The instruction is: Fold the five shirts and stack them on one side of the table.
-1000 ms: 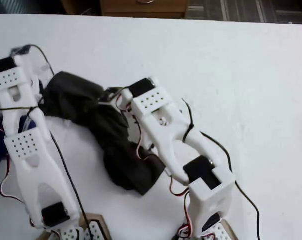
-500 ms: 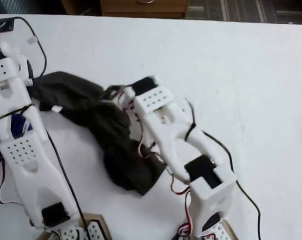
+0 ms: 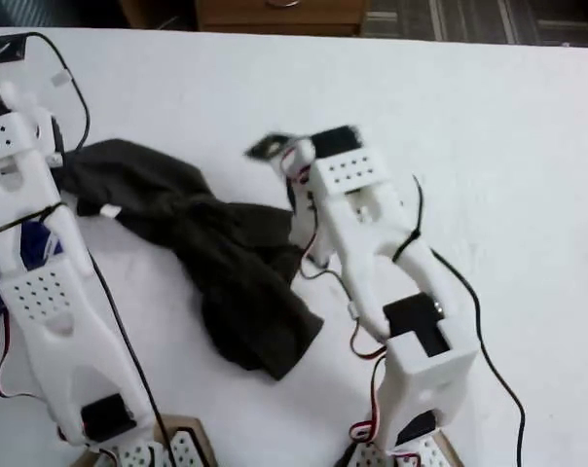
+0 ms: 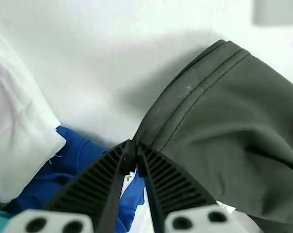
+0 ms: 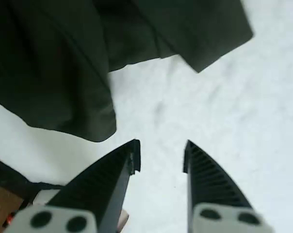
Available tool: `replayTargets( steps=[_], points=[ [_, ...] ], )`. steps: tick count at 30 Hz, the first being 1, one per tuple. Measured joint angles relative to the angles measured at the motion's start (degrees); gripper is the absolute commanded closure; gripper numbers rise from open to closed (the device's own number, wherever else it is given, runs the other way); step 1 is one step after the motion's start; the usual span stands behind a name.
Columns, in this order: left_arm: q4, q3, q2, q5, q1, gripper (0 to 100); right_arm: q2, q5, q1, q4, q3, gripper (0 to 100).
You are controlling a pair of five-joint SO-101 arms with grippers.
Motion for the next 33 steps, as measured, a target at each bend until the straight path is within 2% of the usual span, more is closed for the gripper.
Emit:
replayTargets(
  steps=[8,16,23,29,33],
  points=[
    [0.0,0.0,0.0,0.0,0.1,97,-1.9,0.3,-12.4,0.0,9.5,83.3],
    [0.0,0.0,0.0,0.0,0.1,97,-9.6,7.1,-27.5,0.0,20.4,83.3],
    [0.0,0.0,0.0,0.0,0.1,97,-9.7,7.7,-30.2,-4.8,27.2,83.3],
    [0.0,0.0,0.0,0.0,0.1,97,-9.7,-4.0,-31.6,-12.2,28.1,83.3],
    [-0.1,0.0,0.0,0.0,0.1,97,-9.8,-9.8,-35.9,-15.0,31.0,83.3]
  ],
)
